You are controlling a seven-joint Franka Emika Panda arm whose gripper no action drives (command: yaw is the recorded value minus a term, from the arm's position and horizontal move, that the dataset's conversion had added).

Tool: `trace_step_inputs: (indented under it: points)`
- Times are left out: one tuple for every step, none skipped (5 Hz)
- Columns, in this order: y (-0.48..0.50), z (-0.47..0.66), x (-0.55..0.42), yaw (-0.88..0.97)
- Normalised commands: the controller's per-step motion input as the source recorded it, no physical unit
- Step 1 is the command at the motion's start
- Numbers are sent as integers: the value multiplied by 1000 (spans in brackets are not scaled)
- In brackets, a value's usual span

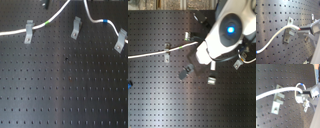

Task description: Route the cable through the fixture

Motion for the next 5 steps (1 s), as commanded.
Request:
trace_step_inputs:
  points:
    - [375, 245, -150, 186]
    - [120, 431, -75, 0]
    - [-56, 355, -190, -303]
    - [-69, 229, -246, -488]
    - [182, 21, -153, 0]
